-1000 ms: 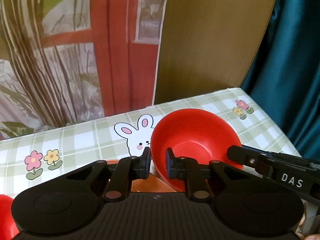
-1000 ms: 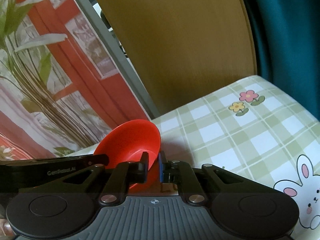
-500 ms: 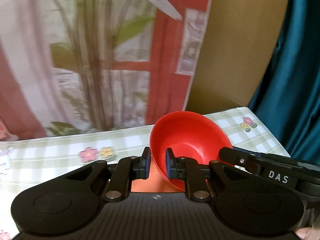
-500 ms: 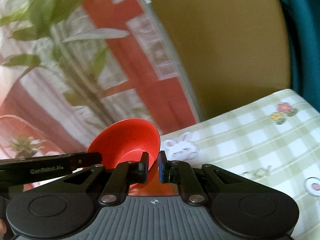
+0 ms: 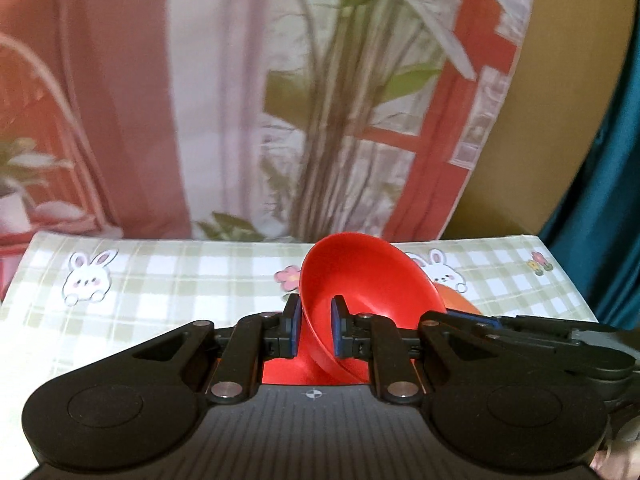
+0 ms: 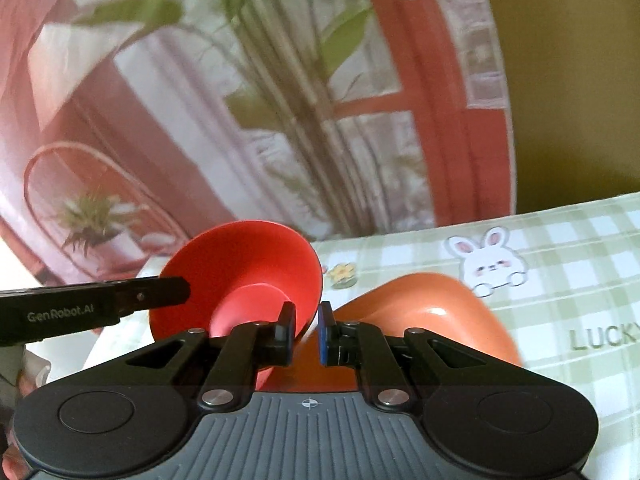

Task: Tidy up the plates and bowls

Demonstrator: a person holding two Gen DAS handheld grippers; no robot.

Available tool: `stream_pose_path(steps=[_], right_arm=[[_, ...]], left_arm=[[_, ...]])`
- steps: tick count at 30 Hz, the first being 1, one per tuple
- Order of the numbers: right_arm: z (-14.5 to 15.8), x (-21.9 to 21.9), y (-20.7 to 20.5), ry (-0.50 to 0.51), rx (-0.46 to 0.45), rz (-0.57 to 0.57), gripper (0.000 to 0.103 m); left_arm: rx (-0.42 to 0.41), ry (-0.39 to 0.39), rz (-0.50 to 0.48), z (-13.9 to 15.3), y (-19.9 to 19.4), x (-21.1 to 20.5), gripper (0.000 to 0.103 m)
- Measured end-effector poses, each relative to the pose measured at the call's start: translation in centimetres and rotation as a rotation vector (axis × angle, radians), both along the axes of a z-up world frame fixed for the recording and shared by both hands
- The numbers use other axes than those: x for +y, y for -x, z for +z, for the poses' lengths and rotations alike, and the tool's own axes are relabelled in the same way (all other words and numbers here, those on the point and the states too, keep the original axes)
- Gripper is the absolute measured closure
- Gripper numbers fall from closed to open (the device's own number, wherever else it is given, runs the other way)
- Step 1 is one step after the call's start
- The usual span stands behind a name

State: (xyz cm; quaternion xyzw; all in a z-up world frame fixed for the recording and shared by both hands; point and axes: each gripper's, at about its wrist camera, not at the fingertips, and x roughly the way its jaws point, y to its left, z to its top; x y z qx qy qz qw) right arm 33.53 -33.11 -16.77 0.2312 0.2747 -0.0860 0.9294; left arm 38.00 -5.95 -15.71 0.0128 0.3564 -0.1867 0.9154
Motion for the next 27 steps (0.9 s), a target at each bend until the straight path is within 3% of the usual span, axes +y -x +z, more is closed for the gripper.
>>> stream_pose_path(steps=[11,27], right_arm=[[-1.9,3.3,-3.3,0.063,0.103,0.075,0.093],[-2.8,4.7,-4.6,0.107,0.172,0.097,0.092]], left_arm=[[0.052,0.060,0.071,-2.9,-0.4,4.4,0.086],[0.067,0.005,0.081,-5.2,-0.2,5.4,0.086]])
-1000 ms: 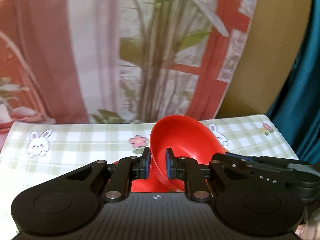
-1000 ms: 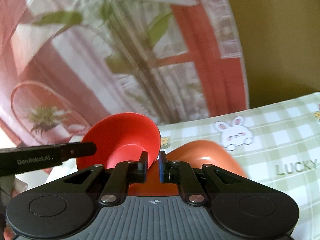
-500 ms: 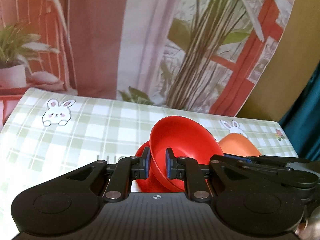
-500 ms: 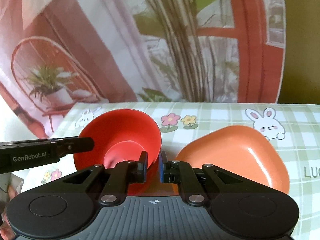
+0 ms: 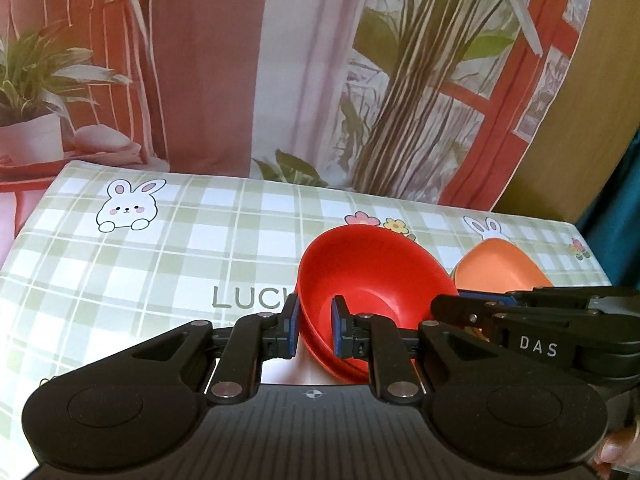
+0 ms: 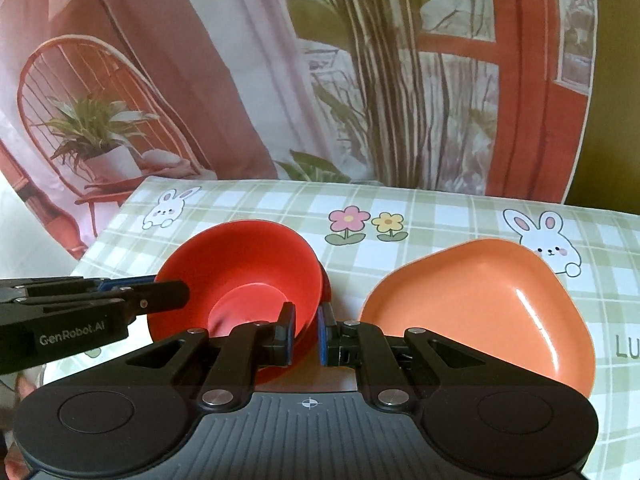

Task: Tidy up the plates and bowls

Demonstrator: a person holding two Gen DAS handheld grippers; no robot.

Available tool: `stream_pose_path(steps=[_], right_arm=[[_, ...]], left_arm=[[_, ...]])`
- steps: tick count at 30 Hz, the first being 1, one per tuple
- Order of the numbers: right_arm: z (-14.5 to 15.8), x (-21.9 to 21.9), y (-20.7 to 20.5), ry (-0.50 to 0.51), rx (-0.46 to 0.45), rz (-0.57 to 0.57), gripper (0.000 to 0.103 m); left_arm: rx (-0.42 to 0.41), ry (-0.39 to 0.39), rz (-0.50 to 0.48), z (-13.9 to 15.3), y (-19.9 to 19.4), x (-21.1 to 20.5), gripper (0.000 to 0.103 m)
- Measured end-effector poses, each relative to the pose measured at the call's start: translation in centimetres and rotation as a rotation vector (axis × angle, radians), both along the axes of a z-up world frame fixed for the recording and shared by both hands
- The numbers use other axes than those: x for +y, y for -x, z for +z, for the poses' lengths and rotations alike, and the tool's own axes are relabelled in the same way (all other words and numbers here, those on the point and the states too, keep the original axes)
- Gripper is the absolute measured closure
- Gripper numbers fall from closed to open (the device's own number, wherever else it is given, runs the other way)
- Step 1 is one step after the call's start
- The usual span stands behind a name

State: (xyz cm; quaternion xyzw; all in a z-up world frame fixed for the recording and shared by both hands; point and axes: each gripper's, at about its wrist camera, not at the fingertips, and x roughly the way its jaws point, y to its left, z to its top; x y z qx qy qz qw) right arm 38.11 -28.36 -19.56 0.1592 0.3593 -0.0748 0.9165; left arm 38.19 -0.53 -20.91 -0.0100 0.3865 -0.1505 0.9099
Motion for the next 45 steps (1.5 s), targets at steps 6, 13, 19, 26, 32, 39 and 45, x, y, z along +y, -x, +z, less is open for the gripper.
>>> stream_pose_path(steps=[6,13,19,26,32,39,45], right_arm=[[0.3,0.3,0.3,0.013,0.004,-0.007,0.087],[2.0,0.4,1.6,0.001,-0.036,-0.011,0.086],[4.1,1.2,3.1,-0.013,-0.094,0.005,0.086],[6.2,2.8,4.9,-0.040,-0.157,0.048,0.086],[7.1,4.7,5.6,-0.029,-0.185,0.102,0.087],[8.1,7.1,5.5,-0.012,-0.208,0.167,0.087],[8.3,10.3,4.0,0.014,-0.196,0.252,0.087]], left_arm=[[0.018,-0.023,0.009,-0.3,-0.2,-0.1,0.079],[0.011,0.006,0.043,0.9,0.6,0.7,0.065],[-0.023,0.029,0.062,3.5,2.7,1.2,0.065],[-0.051,0.071,0.109,6.4,5.9,2.4,0.065],[-0.066,0.104,0.153,7.9,9.3,4.1,0.065],[-0.097,0.111,0.221,9.2,13.9,8.2,0.065],[-0.107,0.056,0.332,9.0,17.6,12.6,0.065]])
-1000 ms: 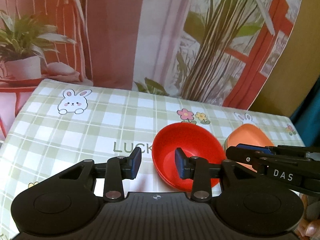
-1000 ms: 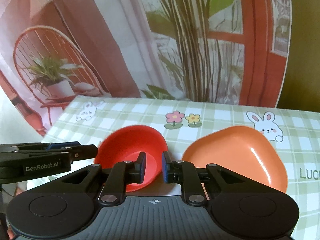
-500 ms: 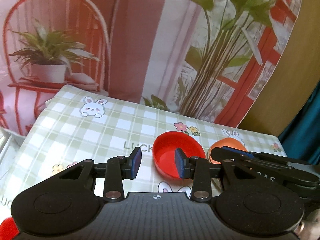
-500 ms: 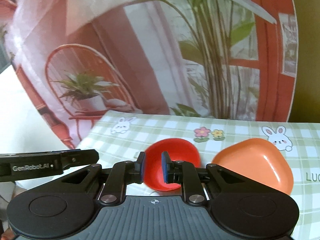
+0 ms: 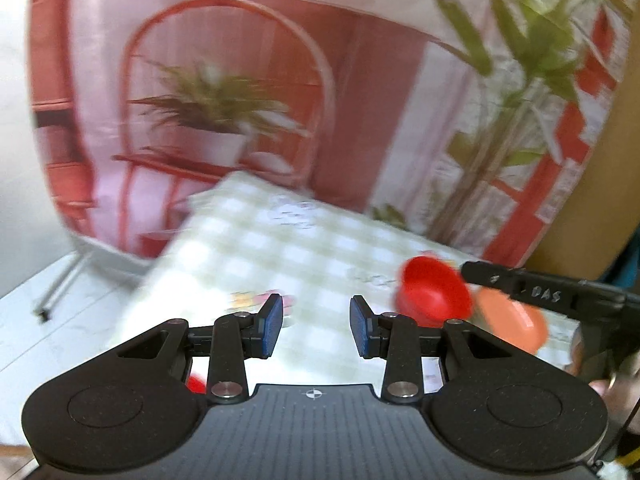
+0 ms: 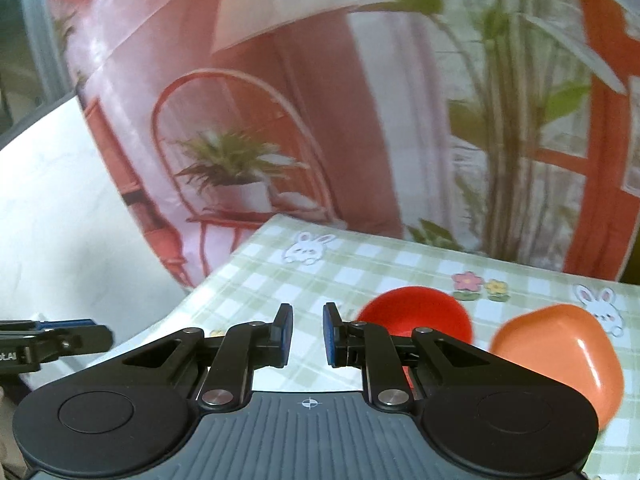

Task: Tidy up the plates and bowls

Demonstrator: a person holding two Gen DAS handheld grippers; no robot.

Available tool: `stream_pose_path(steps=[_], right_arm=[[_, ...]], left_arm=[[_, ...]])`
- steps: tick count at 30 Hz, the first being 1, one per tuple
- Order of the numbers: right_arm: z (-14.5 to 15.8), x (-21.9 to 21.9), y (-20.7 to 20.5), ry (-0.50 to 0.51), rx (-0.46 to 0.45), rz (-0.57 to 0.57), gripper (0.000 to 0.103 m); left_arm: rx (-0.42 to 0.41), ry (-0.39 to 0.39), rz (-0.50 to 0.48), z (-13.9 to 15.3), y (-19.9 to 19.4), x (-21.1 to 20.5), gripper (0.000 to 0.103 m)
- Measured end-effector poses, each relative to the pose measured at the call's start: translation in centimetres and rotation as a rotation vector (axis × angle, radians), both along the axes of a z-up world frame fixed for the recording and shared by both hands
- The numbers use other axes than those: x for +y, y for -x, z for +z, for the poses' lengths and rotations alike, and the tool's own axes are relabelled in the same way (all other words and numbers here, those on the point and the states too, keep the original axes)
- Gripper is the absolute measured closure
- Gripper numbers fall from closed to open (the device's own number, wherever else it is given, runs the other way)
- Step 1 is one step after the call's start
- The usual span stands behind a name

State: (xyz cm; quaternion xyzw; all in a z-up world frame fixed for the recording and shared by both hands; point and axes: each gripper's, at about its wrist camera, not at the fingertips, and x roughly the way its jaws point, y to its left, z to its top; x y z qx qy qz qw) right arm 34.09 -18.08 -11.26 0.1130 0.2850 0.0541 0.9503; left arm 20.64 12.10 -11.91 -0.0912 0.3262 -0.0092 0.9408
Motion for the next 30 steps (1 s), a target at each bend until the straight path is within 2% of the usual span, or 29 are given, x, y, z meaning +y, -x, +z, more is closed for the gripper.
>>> stream_pose_path(steps=[3,8,15,21,30], right_arm=[[-0.1,2.3,-0.9,0.020,0.014,0.056,0.087],[-0.7,6.4,-2.2,0.042,0.037,0.156,0.087],[-2.1,12.2,-3.5,0.096,0.087,0.299,0.087],[-4.1,16.5,-3.9,0.126,0.148,0.411,0.087],[-6.6,18.8,-4.1,0.127,0.235,0.481,0.087]], left_arm=[[0.010,-0.005,0.083,-0.5,1.5,2.6,0.065],[0.053,0.046,0.211,-2.4,3.3,6.8,0.065],[0.131,0.072,0.331,-5.6,4.5,10.3,0.064],[0.183,0.096,0.355,-7.9,4.4,11.5,0.064],[0.227,0.124,0.339,-10.4,4.8,11.5,0.066]])
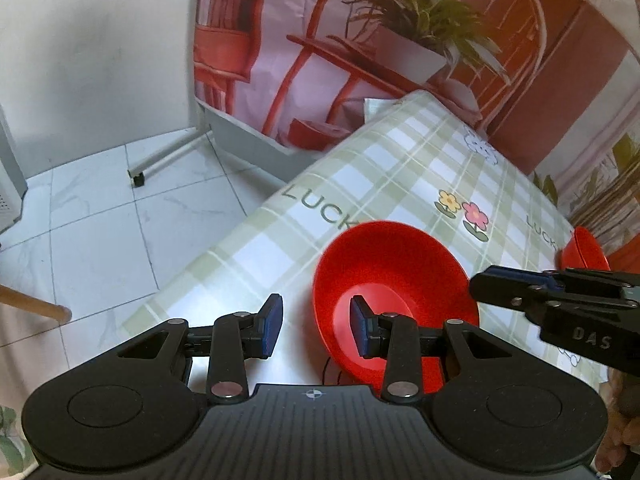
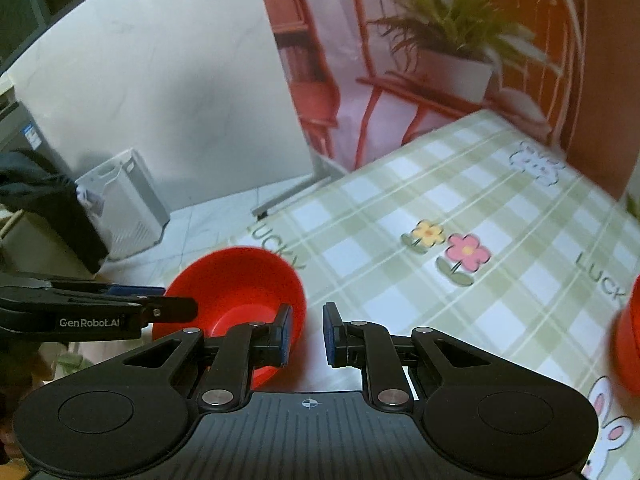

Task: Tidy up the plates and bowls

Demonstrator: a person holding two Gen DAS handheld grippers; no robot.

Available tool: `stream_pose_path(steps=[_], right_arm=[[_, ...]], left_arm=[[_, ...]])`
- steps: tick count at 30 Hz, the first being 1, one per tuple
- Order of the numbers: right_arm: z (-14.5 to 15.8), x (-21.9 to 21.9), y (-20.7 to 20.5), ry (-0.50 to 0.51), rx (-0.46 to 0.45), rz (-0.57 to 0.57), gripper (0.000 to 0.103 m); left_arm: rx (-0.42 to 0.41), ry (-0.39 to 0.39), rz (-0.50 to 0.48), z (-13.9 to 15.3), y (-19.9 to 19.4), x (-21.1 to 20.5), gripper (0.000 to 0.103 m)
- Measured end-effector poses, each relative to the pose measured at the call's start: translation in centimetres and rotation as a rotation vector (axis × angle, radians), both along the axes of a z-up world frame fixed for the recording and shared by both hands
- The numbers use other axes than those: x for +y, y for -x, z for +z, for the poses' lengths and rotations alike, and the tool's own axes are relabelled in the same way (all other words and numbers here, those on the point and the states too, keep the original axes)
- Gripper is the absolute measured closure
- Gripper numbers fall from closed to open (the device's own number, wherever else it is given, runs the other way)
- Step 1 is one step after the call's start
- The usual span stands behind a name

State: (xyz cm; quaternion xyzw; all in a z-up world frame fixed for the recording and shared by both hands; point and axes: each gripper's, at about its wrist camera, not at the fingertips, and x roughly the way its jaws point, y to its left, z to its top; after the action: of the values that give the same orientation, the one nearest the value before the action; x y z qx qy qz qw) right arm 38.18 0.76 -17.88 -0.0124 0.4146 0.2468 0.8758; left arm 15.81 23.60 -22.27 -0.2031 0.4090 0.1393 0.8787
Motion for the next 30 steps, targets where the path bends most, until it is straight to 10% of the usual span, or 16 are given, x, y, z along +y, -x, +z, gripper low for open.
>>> stream_pose_path(steps=[30], right_arm=[[1.7,-10.4,1.4,-0.202,-0.066,-0.292,0.093]], left_arm=[[-0.046,-0.063,-0.245,2.9,-5.3,-7.8,0.077]])
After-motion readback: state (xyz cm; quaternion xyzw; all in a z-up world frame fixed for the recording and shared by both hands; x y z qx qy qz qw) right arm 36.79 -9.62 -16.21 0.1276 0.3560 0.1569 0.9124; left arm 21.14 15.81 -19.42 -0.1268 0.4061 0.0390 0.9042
